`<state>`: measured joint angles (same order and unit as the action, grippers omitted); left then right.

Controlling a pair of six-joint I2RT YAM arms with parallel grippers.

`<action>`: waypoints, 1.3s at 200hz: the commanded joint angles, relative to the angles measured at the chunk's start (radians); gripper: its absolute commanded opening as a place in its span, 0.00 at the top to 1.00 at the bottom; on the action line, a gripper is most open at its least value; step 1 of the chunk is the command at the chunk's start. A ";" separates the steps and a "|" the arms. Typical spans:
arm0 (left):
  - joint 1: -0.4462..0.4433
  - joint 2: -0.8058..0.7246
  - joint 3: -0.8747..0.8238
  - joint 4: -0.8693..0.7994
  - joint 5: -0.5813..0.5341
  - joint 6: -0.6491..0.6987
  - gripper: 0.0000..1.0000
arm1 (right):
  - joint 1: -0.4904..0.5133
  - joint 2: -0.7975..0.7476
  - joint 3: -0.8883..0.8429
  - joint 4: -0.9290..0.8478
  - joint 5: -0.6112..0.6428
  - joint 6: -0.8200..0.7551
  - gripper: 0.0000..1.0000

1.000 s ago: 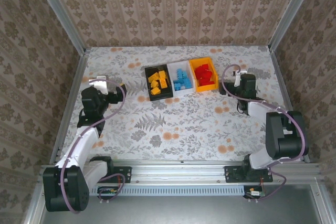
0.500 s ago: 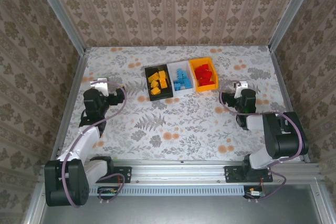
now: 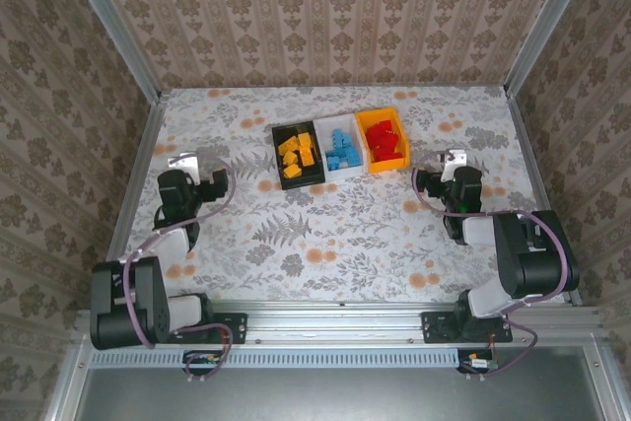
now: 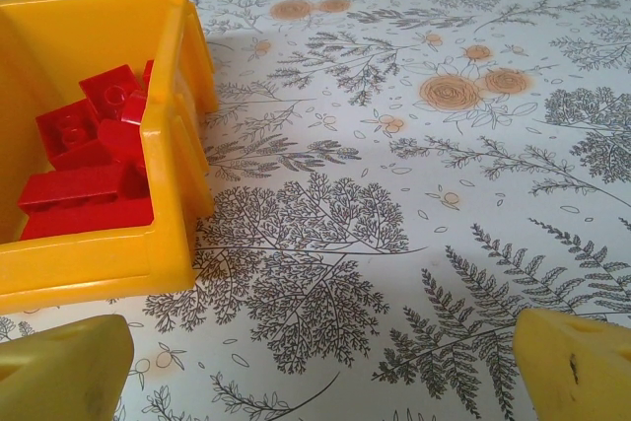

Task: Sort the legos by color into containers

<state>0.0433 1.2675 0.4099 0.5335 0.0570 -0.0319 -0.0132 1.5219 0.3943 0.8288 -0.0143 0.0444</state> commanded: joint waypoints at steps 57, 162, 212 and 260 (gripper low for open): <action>0.031 0.149 -0.002 0.227 0.138 0.051 0.00 | 0.004 0.008 0.010 0.032 0.005 -0.003 0.00; 0.024 0.227 0.003 0.283 0.133 0.058 0.00 | 0.004 0.008 0.009 0.032 0.006 -0.005 0.00; -0.018 0.267 -0.001 0.310 0.044 0.080 0.00 | 0.004 0.008 0.011 0.032 0.006 -0.005 0.00; -0.024 0.269 -0.002 0.316 0.029 0.082 0.00 | 0.005 0.010 0.012 0.029 0.008 -0.005 0.00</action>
<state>0.0257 1.5311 0.4095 0.8131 0.1097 0.0257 -0.0124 1.5219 0.3946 0.8288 -0.0143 0.0444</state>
